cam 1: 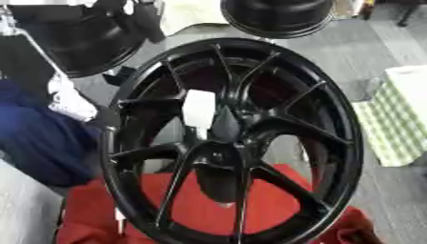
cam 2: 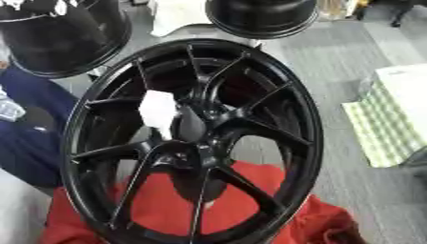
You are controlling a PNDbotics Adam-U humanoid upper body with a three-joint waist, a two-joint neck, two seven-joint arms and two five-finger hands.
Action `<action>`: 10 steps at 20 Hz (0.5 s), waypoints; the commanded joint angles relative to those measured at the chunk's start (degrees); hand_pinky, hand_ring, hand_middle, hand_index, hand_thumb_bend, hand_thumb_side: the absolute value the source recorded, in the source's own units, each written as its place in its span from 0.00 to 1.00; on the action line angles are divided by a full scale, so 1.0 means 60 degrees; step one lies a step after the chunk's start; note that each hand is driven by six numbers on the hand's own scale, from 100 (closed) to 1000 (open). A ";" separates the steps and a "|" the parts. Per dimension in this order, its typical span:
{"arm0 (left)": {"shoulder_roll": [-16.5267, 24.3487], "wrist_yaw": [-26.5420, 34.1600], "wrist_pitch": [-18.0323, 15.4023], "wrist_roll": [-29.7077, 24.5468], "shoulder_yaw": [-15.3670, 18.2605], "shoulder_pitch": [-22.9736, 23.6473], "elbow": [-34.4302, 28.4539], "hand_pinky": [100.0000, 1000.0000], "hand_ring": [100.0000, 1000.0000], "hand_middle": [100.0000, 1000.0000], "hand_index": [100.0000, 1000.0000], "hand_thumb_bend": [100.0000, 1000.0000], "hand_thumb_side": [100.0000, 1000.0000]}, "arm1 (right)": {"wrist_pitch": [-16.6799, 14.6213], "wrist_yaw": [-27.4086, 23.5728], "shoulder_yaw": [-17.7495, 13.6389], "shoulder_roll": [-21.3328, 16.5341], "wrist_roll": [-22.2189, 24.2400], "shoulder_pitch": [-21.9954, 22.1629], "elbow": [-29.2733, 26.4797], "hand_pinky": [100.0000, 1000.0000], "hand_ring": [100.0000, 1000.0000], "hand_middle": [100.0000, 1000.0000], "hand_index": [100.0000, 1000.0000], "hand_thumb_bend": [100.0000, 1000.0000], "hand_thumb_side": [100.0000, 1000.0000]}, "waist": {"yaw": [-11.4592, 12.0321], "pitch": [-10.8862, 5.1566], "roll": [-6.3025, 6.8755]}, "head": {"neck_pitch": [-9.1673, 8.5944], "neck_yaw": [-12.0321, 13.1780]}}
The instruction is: Pull the pin out of the wheel hub.
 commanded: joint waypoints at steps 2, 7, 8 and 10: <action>-0.0058 -0.0174 0.0746 0.0190 -0.0143 -0.0275 -0.0086 0.79 0.81 0.70 0.83 0.65 0.32 | -0.0028 -0.0025 -0.0072 -0.0233 0.0007 -0.0125 -0.0051 0.64 0.59 0.51 0.63 0.00 0.83 | -0.0020 -0.0222 -0.0033 | -0.0088 0.0052; -0.0249 -0.0116 0.1526 0.0218 -0.0437 -0.0312 -0.0013 0.78 0.80 0.67 0.81 0.67 0.34 | -0.0034 -0.0027 -0.0061 -0.0220 0.0005 -0.0152 -0.0052 0.64 0.59 0.51 0.63 0.00 0.83 | -0.0049 -0.0199 -0.0031 | -0.0072 0.0074; -0.0298 -0.0092 0.1663 0.0184 -0.0486 -0.0340 0.0008 0.78 0.80 0.67 0.81 0.67 0.34 | -0.0032 -0.0026 -0.0057 -0.0214 0.0007 -0.0157 -0.0049 0.64 0.59 0.51 0.63 0.00 0.83 | -0.0051 -0.0197 -0.0030 | -0.0064 0.0076; -0.0344 -0.0058 0.1830 0.0141 -0.0525 -0.0381 0.0007 0.78 0.80 0.67 0.81 0.67 0.34 | -0.0030 -0.0023 -0.0055 -0.0210 0.0009 -0.0161 -0.0044 0.64 0.59 0.51 0.63 0.00 0.83 | -0.0049 -0.0195 -0.0030 | -0.0058 0.0074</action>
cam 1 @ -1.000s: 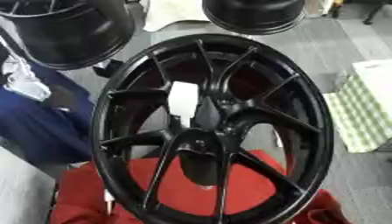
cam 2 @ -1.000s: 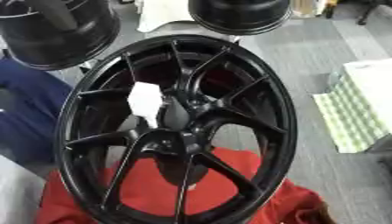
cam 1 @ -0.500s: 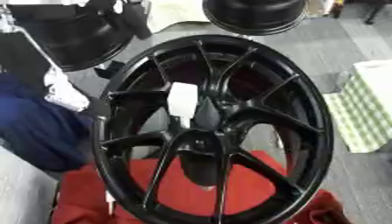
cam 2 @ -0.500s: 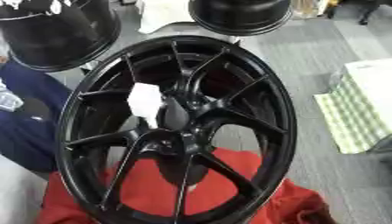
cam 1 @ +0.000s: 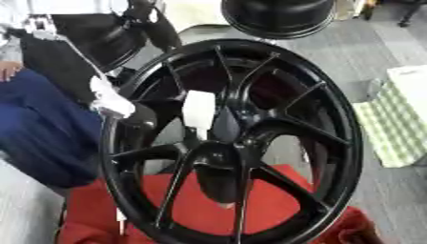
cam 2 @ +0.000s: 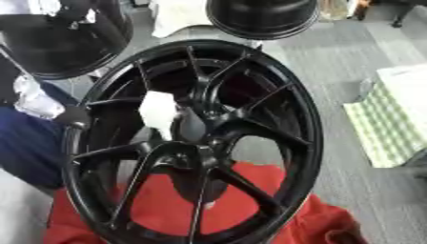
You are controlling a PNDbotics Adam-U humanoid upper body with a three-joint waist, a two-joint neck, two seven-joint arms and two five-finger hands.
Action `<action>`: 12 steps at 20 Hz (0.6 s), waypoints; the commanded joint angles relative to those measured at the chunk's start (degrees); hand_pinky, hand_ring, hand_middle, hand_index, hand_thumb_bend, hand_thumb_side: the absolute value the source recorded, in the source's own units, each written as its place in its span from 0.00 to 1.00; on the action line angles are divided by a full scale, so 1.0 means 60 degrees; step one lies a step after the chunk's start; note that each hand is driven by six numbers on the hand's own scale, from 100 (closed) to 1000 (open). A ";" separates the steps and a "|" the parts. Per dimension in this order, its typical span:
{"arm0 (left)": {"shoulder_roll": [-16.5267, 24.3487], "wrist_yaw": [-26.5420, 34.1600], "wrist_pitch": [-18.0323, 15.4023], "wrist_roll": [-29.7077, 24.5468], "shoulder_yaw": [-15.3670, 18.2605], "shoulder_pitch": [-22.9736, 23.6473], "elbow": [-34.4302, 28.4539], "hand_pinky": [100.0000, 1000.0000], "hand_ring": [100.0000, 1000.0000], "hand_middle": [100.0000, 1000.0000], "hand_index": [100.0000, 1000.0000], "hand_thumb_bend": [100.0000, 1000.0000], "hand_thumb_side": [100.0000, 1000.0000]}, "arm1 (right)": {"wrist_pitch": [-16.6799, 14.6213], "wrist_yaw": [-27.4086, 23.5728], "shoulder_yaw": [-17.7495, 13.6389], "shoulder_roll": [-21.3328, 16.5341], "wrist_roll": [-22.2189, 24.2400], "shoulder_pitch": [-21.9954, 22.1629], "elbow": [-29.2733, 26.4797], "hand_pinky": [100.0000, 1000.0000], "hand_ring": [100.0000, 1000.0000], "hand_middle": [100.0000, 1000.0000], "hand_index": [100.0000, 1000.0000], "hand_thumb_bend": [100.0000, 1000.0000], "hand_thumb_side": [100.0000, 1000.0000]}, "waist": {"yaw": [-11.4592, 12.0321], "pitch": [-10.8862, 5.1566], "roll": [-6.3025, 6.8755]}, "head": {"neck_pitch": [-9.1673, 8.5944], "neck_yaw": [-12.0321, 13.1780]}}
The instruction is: Pull the pin out of the wheel hub.
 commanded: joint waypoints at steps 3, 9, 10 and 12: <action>0.0036 0.0043 0.0379 -0.0074 -0.0009 -0.0226 0.0007 0.79 0.81 0.69 0.81 0.69 0.37 | -0.0030 -0.0023 -0.0053 -0.0202 0.0010 -0.0159 -0.0046 0.64 0.59 0.51 0.63 0.00 0.83 | -0.0012 -0.0185 -0.0037 | -0.0060 0.0038; -0.0393 -0.0364 0.1021 -0.0176 -0.0317 -0.0350 0.0386 0.79 0.83 0.73 0.84 0.69 0.37 | -0.0054 -0.0056 -0.0030 -0.0154 0.0004 -0.0210 -0.0026 0.64 0.59 0.51 0.63 0.00 0.83 | -0.0062 -0.0154 -0.0023 | -0.0060 0.0103; -0.0428 -0.0390 0.1080 -0.0181 -0.0332 -0.0370 0.0396 0.79 0.84 0.73 0.84 0.69 0.37 | -0.0056 -0.0058 -0.0026 -0.0149 0.0004 -0.0216 -0.0024 0.64 0.59 0.51 0.63 0.00 0.83 | -0.0065 -0.0150 -0.0020 | -0.0057 0.0107; -0.0492 -0.0451 0.1162 -0.0149 -0.0354 -0.0392 0.0432 0.80 0.84 0.75 0.84 0.69 0.37 | -0.0062 -0.0065 -0.0018 -0.0135 0.0006 -0.0231 -0.0017 0.64 0.59 0.51 0.63 0.00 0.84 | -0.0069 -0.0135 -0.0011 | -0.0071 0.0119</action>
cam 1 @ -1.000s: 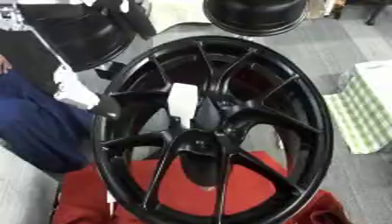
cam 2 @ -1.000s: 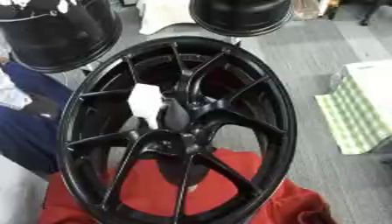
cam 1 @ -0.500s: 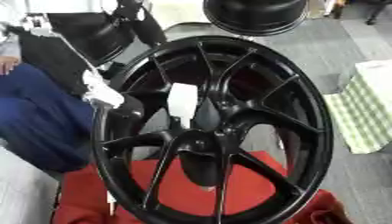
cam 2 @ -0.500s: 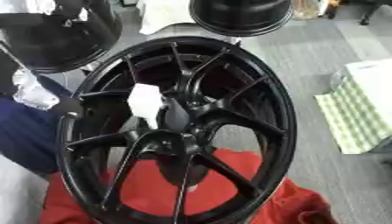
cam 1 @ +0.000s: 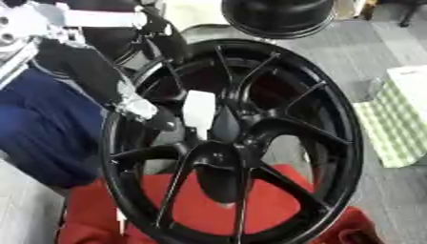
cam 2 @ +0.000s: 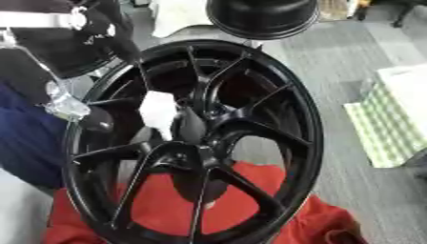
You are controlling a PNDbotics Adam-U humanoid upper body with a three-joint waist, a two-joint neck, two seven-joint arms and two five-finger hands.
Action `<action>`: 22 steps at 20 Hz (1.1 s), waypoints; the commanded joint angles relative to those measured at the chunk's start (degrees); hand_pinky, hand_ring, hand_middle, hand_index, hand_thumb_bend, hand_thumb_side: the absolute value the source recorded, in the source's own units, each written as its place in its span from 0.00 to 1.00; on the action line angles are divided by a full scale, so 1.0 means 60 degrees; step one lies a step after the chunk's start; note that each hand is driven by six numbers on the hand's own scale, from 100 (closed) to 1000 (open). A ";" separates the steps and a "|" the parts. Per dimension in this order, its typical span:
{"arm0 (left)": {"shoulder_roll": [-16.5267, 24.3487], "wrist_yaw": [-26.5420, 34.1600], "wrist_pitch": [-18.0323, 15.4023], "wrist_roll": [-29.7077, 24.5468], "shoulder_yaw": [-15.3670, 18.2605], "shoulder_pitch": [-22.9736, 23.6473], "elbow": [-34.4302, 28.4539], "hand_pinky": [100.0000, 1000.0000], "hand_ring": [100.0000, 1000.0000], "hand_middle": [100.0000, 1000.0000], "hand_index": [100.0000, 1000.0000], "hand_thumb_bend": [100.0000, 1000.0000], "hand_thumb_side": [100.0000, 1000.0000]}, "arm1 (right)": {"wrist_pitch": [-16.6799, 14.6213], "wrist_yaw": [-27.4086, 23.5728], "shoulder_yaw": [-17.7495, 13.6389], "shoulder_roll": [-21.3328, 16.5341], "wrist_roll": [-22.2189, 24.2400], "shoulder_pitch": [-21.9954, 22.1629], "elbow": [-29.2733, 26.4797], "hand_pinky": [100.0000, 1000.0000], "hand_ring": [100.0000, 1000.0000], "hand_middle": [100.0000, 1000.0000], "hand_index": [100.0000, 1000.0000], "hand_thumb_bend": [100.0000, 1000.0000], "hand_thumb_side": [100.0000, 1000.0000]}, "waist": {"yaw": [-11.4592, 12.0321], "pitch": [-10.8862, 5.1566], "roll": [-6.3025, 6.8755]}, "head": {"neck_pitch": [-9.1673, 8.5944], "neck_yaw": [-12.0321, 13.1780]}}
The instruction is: Pull the pin out of the wheel hub.
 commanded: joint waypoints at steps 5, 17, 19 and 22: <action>-0.0077 -0.0208 0.0250 -0.0003 -0.0059 -0.0261 0.0136 0.80 0.85 0.77 0.85 0.69 0.37 | -0.0055 -0.0039 -0.0055 -0.0153 0.0014 -0.0184 -0.0065 0.64 0.59 0.51 0.63 0.00 0.84 | -0.0051 -0.0103 -0.0017 | -0.0111 0.0055; -0.0159 -0.0821 0.0012 -0.0218 -0.0243 -0.0249 0.0272 0.82 0.86 0.79 0.85 0.67 0.26 | -0.0090 -0.0070 -0.0093 -0.0118 -0.0087 -0.0199 -0.0055 0.64 0.59 0.51 0.63 0.00 0.84 | -0.0070 -0.0013 0.0024 | -0.0205 0.0057; -0.0178 -0.1002 -0.0089 -0.0258 -0.0266 -0.0208 0.0342 0.83 0.87 0.79 0.85 0.66 0.23 | -0.0092 -0.0082 -0.0079 -0.0097 -0.0090 -0.0205 -0.0040 0.64 0.59 0.51 0.63 0.00 0.85 | -0.0085 0.0004 0.0031 | -0.0214 0.0062; -0.0244 -0.1170 -0.0218 -0.0281 -0.0290 -0.0181 0.0460 0.83 0.87 0.79 0.86 0.64 0.20 | -0.0093 -0.0088 -0.0064 -0.0081 -0.0077 -0.0218 -0.0031 0.64 0.59 0.51 0.63 0.00 0.85 | -0.0115 0.0024 0.0029 | -0.0210 0.0083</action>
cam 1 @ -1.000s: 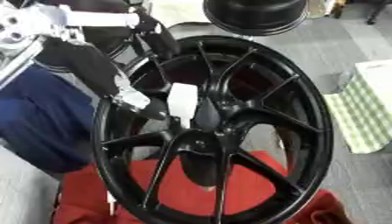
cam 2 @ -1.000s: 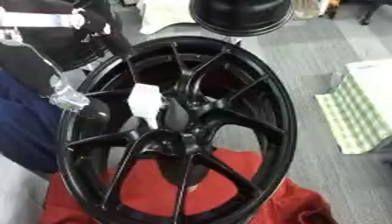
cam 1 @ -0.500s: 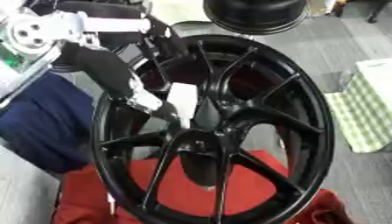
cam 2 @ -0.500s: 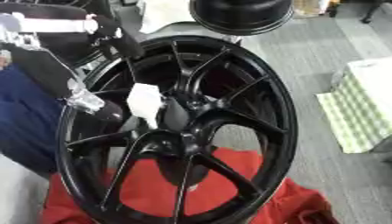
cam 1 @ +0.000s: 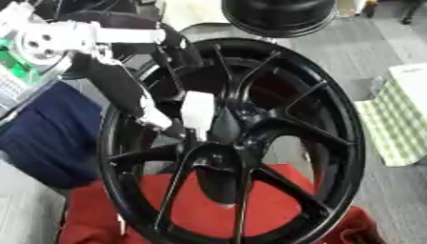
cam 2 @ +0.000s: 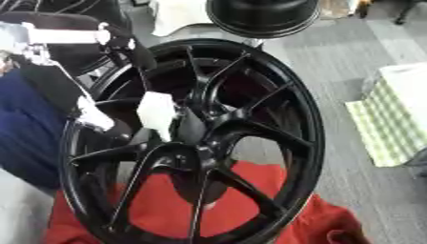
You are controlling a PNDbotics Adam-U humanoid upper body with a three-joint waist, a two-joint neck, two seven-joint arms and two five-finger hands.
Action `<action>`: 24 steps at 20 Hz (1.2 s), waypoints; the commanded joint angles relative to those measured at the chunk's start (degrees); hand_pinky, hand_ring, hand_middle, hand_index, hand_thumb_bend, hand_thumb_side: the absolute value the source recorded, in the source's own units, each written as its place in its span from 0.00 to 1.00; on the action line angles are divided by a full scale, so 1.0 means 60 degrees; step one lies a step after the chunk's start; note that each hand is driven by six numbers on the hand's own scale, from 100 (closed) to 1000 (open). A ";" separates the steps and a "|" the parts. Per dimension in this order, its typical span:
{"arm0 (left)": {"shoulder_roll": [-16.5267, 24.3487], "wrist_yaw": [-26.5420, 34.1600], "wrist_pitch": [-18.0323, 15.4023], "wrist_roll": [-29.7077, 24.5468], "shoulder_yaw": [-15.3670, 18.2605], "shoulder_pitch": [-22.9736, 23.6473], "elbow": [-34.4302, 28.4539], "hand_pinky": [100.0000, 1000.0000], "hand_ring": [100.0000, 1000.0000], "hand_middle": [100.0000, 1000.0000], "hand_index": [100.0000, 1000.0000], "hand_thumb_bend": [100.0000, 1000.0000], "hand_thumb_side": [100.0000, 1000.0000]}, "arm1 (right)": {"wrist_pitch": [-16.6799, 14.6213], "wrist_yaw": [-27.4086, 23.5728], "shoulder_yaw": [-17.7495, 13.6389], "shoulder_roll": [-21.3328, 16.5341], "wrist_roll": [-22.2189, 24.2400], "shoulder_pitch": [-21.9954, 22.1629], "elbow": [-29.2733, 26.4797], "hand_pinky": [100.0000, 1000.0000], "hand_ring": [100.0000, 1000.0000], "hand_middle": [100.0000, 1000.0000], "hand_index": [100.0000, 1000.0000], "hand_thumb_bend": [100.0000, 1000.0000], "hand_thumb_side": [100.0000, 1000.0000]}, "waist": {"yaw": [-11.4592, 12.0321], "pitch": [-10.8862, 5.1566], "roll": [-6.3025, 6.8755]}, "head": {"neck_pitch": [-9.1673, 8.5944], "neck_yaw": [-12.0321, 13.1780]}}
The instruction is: Pull the pin out of the wheel hub.
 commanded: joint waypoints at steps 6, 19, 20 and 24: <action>-0.0023 -0.0272 -0.0267 -0.0281 -0.0038 -0.0055 0.0260 0.83 0.87 0.81 0.85 0.61 0.15 | -0.0039 -0.0055 -0.0067 -0.0142 -0.0028 -0.0147 -0.0037 0.64 0.59 0.51 0.63 0.00 0.85 | -0.0051 -0.0070 -0.0054 | -0.0170 0.0070; -0.0174 -0.0504 -0.0435 -0.0341 -0.0085 -0.0046 0.0565 0.81 0.82 0.73 0.83 0.59 0.12 | -0.0062 -0.0066 -0.0053 -0.0065 -0.0024 -0.0176 -0.0031 0.64 0.59 0.51 0.63 0.00 0.85 | -0.0089 0.0001 -0.0071 | -0.0227 0.0189; -0.0189 -0.0502 -0.0446 -0.0339 -0.0089 -0.0047 0.0579 0.81 0.82 0.73 0.83 0.59 0.12 | -0.0063 -0.0066 -0.0050 -0.0062 -0.0022 -0.0181 -0.0036 0.64 0.59 0.51 0.63 0.00 0.85 | -0.0095 0.0005 -0.0071 | -0.0228 0.0198; -0.0228 -0.0524 -0.0480 -0.0340 -0.0112 -0.0035 0.0653 0.81 0.81 0.72 0.83 0.57 0.11 | -0.0065 -0.0065 -0.0046 -0.0050 -0.0020 -0.0191 -0.0050 0.64 0.59 0.51 0.63 0.00 0.85 | -0.0105 0.0021 -0.0072 | -0.0239 0.0224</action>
